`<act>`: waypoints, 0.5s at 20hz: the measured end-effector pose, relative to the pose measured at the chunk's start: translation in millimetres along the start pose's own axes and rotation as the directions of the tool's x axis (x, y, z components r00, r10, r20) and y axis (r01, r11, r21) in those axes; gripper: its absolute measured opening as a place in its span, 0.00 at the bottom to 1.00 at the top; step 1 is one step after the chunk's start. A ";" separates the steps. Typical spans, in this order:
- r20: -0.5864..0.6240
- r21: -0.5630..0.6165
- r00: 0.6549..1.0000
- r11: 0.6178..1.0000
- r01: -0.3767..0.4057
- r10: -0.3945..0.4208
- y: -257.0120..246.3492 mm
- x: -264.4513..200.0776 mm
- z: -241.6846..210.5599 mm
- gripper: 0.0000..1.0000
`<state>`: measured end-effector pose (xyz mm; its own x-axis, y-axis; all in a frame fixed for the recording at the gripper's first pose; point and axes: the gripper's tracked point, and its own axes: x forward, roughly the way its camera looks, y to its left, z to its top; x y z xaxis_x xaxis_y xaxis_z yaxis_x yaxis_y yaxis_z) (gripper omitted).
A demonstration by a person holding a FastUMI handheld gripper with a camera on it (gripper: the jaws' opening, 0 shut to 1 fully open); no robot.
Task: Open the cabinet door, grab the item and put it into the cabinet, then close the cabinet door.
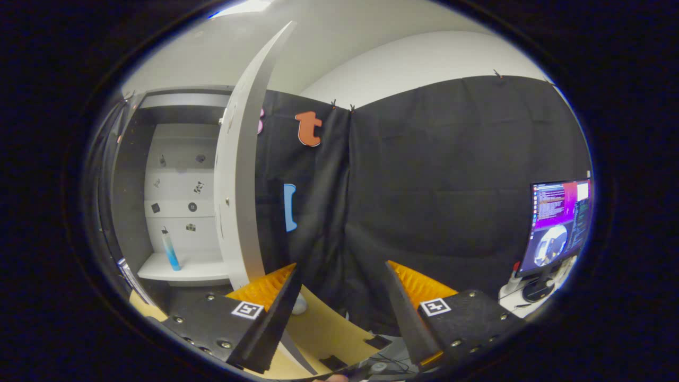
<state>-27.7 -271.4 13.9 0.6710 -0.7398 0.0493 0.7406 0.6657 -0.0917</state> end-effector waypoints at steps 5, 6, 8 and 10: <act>0.008 -0.047 1.000 0.999 -0.026 0.026 10.8 -4.1 3.5 0.83; 0.007 -0.043 1.000 0.999 -0.029 0.030 13.4 -6.8 2.9 0.83; 0.007 -0.041 0.999 0.999 -0.034 0.034 16.4 -13.7 1.1 0.81; 0.008 -0.043 1.000 0.999 -0.030 0.030 19.6 -24.1 -0.5 0.81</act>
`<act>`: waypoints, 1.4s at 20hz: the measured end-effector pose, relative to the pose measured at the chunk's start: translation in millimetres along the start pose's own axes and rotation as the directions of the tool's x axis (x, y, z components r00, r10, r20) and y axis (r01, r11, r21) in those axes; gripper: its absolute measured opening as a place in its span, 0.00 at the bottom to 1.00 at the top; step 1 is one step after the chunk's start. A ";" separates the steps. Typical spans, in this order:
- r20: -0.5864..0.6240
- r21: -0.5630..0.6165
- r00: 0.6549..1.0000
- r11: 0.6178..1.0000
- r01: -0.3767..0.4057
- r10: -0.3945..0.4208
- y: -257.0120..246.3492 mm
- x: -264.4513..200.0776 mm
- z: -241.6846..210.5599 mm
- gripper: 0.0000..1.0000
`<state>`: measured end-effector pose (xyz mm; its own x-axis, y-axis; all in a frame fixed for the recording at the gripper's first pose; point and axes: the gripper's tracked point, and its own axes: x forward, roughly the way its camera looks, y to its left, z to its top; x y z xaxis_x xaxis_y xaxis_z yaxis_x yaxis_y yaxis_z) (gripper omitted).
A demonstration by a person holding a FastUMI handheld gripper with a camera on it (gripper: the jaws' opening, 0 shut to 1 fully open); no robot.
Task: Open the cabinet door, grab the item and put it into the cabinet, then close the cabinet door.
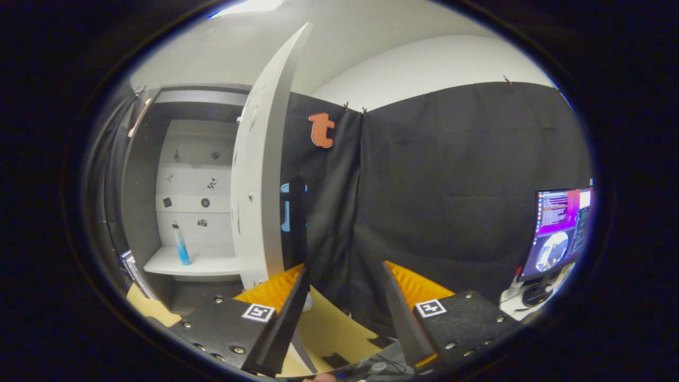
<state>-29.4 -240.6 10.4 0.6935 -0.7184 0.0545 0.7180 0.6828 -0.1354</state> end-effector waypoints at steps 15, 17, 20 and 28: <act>0.017 0.048 0.993 0.992 -0.120 0.119 -2.1 -1.2 -2.3 0.81; 0.003 0.041 0.993 0.992 -0.120 0.120 -7.2 2.9 -7.6 0.84; -0.009 0.011 0.993 0.993 -0.115 0.115 -11.5 14.5 -13.2 0.84; 0.007 -0.009 0.977 0.977 -0.212 0.212 5.6 25.9 -19.3 0.75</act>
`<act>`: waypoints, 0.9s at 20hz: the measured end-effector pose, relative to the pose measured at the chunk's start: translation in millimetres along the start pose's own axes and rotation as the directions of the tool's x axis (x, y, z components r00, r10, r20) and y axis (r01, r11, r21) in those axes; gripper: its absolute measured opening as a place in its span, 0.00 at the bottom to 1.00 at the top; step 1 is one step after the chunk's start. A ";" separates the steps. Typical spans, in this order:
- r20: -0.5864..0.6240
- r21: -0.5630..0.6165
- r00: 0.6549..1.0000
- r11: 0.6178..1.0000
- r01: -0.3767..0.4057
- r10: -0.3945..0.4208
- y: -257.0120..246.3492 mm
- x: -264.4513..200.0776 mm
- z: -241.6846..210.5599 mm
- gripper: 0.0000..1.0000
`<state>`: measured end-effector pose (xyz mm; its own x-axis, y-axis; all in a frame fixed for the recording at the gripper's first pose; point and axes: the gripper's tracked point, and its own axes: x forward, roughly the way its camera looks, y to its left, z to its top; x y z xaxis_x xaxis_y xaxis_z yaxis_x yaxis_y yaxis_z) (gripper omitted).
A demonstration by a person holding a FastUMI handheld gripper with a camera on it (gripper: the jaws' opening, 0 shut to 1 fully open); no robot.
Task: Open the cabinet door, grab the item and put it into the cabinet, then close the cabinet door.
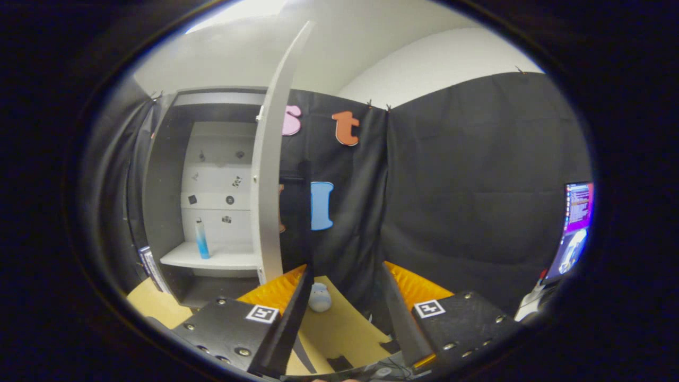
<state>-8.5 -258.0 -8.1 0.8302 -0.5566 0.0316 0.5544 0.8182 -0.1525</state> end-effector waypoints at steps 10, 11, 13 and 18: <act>0.038 0.004 0.999 1.000 0.023 -0.023 24.3 -15.2 3.3 0.62; 0.038 0.007 0.999 1.000 0.009 -0.009 31.5 -18.4 3.2 0.62; 0.039 0.011 0.999 1.000 -0.025 0.025 47.0 -26.5 3.4 0.62; 0.023 0.020 0.992 0.992 -0.123 0.122 97.6 -38.7 2.3 0.62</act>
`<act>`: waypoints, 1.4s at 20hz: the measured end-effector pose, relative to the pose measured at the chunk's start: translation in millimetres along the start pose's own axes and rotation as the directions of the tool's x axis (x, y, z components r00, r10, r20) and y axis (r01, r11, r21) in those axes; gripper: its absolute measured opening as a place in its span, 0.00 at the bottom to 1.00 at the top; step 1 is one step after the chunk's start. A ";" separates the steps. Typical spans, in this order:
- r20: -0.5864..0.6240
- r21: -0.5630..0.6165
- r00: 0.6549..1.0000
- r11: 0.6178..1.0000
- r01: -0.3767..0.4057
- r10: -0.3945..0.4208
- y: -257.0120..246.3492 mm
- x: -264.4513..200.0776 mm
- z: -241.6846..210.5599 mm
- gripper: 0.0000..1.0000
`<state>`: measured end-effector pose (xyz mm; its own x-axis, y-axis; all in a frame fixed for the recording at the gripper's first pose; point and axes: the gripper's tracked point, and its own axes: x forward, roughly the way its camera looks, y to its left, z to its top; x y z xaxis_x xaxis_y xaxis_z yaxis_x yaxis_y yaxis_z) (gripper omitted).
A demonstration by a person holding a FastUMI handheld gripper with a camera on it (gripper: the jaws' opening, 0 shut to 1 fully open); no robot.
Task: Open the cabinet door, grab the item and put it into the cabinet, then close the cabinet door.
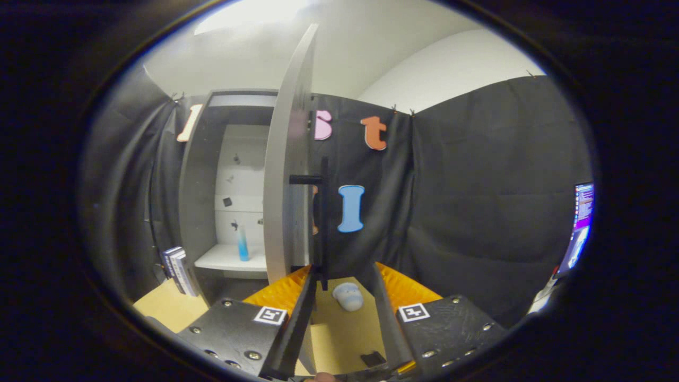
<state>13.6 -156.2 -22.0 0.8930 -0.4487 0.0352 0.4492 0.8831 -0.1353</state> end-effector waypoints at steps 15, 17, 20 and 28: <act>-0.056 0.094 0.959 0.958 -0.272 0.278 174.9 9.8 -8.6 0.73; -0.064 0.103 0.945 0.944 -0.315 0.322 209.2 23.8 -15.2 0.73; -0.062 0.122 0.928 0.926 -0.358 0.367 249.8 43.9 -20.1 0.73; -0.060 0.131 0.931 0.927 -0.351 0.360 289.4 85.8 -24.4 0.74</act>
<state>219.4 57.6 -82.3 0.9914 -0.1076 -0.0749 0.1074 0.9942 -0.0077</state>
